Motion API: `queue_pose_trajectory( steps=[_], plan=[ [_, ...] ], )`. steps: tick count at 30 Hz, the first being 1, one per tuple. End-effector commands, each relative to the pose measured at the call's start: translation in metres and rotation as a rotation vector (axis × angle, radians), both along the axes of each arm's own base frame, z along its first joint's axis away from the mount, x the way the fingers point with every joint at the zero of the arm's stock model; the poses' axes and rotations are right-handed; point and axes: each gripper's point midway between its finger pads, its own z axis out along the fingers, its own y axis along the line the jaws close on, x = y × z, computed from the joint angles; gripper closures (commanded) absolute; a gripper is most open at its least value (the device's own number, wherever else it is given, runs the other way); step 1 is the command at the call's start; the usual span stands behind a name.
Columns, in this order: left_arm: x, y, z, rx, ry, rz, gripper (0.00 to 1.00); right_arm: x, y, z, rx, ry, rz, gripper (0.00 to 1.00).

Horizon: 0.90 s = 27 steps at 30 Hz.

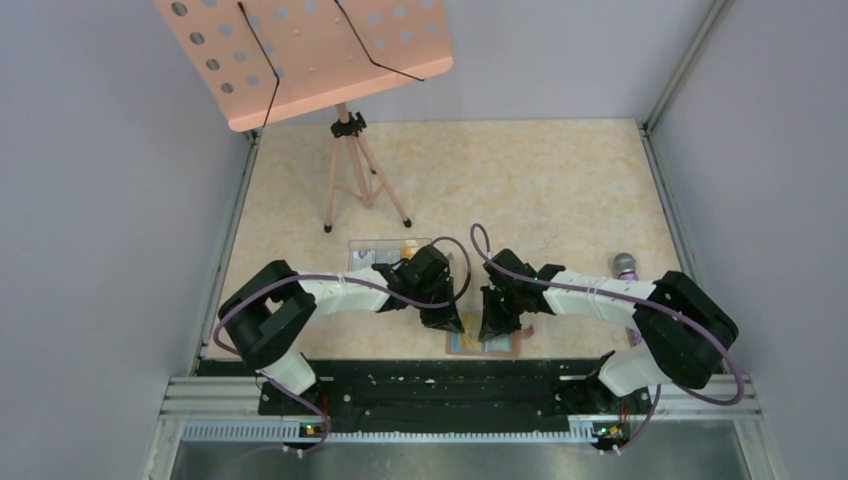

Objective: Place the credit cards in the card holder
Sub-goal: Insert the credit card into the card holder.

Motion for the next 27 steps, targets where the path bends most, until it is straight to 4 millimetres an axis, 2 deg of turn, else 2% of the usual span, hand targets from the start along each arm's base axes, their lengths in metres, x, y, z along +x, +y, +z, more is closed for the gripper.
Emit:
queue_pose_trajectory(
  steps=[1,5,10,13,16,20,27],
  plan=[
    [0.009,-0.01,0.024,-0.03,-0.062,-0.003,1.0,0.012,0.018,0.02,0.077,-0.07,0.023,1.0],
    [0.009,0.005,0.024,0.055,-0.065,0.008,1.0,0.021,0.021,0.042,0.106,-0.129,0.011,0.98],
    [0.013,0.013,0.039,0.095,-0.094,0.032,1.0,0.028,0.017,0.062,0.151,-0.177,-0.038,0.96],
    [0.014,0.002,0.049,0.053,-0.093,0.019,0.99,0.032,0.011,0.072,0.177,-0.194,-0.075,0.95],
    [0.013,-0.014,0.053,0.013,-0.08,-0.007,0.88,0.038,0.002,0.08,0.19,-0.208,-0.117,0.94],
    [0.005,-0.038,0.05,-0.031,-0.044,-0.064,0.76,0.048,-0.016,0.091,0.199,-0.229,-0.177,0.93],
    [-0.009,-0.072,0.042,-0.085,0.001,-0.122,0.7,0.054,-0.037,0.1,0.186,-0.254,-0.225,0.91]
  ],
)
